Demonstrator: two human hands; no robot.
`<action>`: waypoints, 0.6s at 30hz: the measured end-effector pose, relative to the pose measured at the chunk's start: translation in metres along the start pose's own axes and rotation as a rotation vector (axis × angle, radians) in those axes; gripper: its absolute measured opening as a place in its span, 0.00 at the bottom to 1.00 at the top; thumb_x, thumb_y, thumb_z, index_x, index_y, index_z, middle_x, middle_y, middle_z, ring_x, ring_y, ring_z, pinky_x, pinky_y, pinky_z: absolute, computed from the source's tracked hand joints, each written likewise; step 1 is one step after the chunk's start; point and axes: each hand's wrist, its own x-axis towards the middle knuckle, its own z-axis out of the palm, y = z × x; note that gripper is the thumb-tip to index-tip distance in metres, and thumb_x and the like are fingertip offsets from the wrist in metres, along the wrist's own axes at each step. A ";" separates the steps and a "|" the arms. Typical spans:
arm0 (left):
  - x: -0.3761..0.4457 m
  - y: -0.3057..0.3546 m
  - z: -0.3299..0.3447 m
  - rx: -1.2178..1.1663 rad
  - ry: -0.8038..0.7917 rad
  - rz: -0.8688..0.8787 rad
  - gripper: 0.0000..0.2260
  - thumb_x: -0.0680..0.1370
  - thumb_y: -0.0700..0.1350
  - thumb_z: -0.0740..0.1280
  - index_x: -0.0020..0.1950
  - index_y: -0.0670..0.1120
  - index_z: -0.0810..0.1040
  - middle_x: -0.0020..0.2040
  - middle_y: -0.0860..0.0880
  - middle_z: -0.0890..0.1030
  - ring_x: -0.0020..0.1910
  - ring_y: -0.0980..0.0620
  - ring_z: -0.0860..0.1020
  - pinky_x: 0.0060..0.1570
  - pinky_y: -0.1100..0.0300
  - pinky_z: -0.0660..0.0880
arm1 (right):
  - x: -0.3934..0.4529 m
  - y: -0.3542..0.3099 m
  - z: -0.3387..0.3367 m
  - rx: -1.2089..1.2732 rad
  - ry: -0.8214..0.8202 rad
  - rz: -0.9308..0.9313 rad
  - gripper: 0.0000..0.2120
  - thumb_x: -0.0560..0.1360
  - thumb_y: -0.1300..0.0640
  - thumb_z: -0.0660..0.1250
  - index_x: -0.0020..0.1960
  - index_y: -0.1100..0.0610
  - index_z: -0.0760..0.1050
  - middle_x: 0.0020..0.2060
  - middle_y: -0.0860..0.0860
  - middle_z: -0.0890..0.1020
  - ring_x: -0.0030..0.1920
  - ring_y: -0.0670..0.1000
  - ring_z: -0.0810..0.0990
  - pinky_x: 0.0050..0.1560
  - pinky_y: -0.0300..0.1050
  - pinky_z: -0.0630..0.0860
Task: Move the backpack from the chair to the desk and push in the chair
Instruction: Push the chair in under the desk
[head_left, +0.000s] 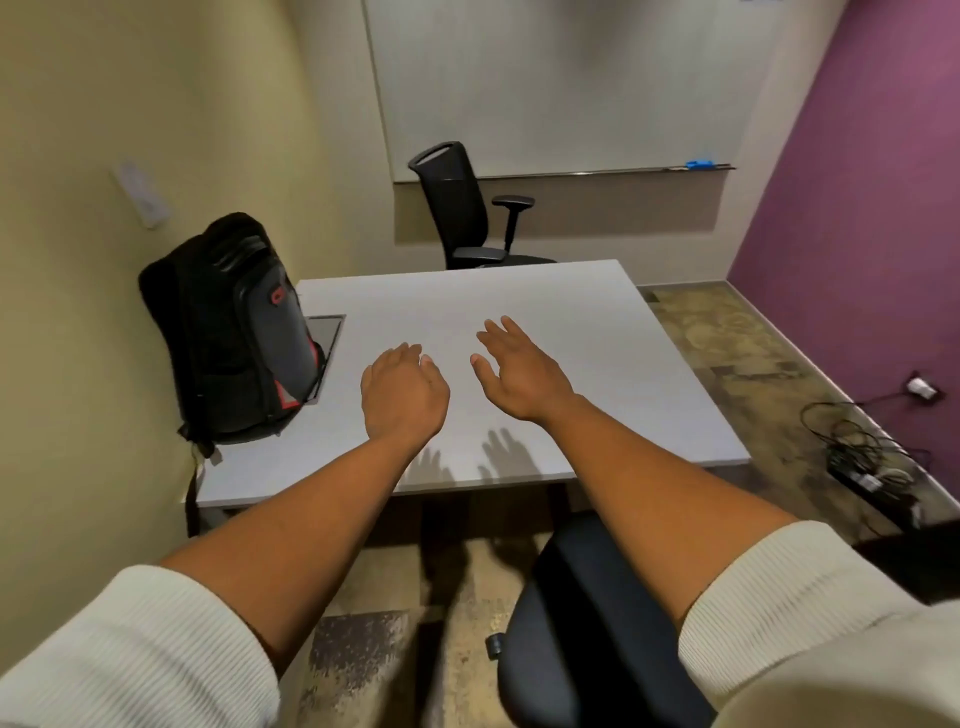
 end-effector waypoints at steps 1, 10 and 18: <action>-0.002 0.006 0.002 -0.008 -0.010 0.011 0.21 0.84 0.48 0.51 0.73 0.41 0.70 0.73 0.42 0.71 0.74 0.43 0.65 0.75 0.48 0.58 | -0.007 0.004 -0.004 -0.012 0.006 0.017 0.25 0.83 0.46 0.52 0.77 0.56 0.60 0.78 0.51 0.58 0.78 0.50 0.48 0.74 0.53 0.57; -0.022 0.044 0.022 -0.051 -0.082 0.118 0.21 0.84 0.48 0.52 0.73 0.41 0.70 0.74 0.42 0.70 0.74 0.42 0.65 0.75 0.47 0.58 | -0.074 0.050 -0.032 -0.082 0.039 0.176 0.25 0.83 0.45 0.52 0.77 0.55 0.60 0.78 0.51 0.58 0.78 0.50 0.48 0.74 0.53 0.56; -0.046 0.104 0.051 -0.048 -0.136 0.161 0.21 0.84 0.49 0.52 0.73 0.41 0.69 0.74 0.42 0.70 0.74 0.42 0.65 0.75 0.47 0.58 | -0.121 0.107 -0.072 -0.103 0.068 0.248 0.25 0.83 0.45 0.52 0.76 0.56 0.61 0.78 0.51 0.59 0.78 0.50 0.49 0.74 0.53 0.57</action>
